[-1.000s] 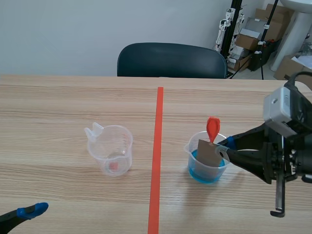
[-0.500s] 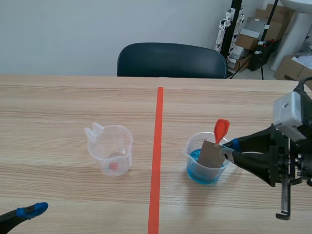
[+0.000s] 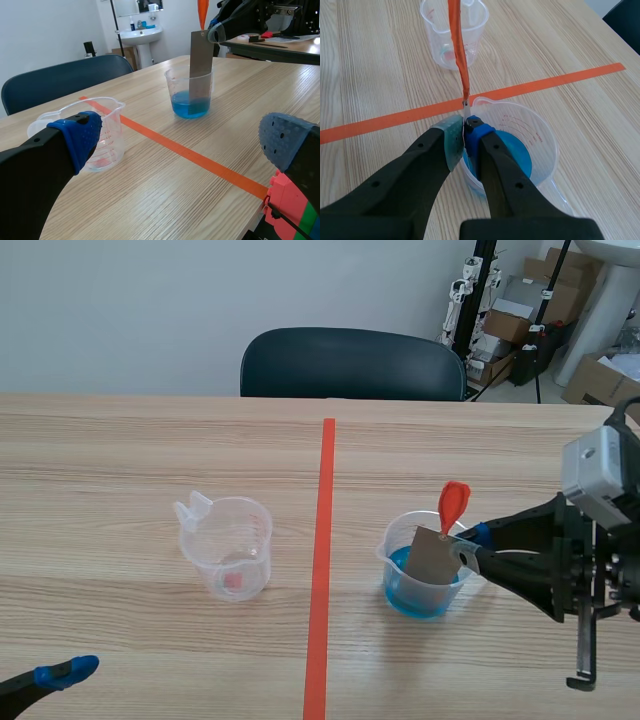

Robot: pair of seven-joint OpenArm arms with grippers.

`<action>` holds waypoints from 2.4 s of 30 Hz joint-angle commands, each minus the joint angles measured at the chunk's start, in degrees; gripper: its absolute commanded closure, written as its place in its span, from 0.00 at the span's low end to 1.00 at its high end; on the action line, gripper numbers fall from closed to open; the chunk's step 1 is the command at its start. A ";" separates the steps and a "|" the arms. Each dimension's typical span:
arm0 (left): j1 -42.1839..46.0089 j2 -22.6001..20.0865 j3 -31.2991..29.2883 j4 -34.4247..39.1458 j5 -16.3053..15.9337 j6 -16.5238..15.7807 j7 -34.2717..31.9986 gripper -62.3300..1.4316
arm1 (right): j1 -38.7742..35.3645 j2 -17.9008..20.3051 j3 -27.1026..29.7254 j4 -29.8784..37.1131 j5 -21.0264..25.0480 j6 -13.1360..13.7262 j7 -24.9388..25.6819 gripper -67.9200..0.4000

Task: Do the redox reaction experiment. lower the plate into the blue solution

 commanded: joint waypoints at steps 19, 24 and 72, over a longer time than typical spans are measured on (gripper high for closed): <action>0.17 -0.02 -0.22 0.26 -0.42 -0.13 -0.98 0.00 | 0.57 0.17 1.20 0.55 1.07 -4.81 1.90 0.99; 0.17 -0.02 -0.22 0.26 -0.42 -0.13 -0.98 0.00 | 0.57 -0.02 1.18 0.46 1.05 -5.16 1.90 0.99; 0.17 -0.02 -0.22 0.26 -0.42 -0.13 -0.98 0.00 | 0.57 -0.02 1.18 0.28 1.05 -5.16 1.92 0.99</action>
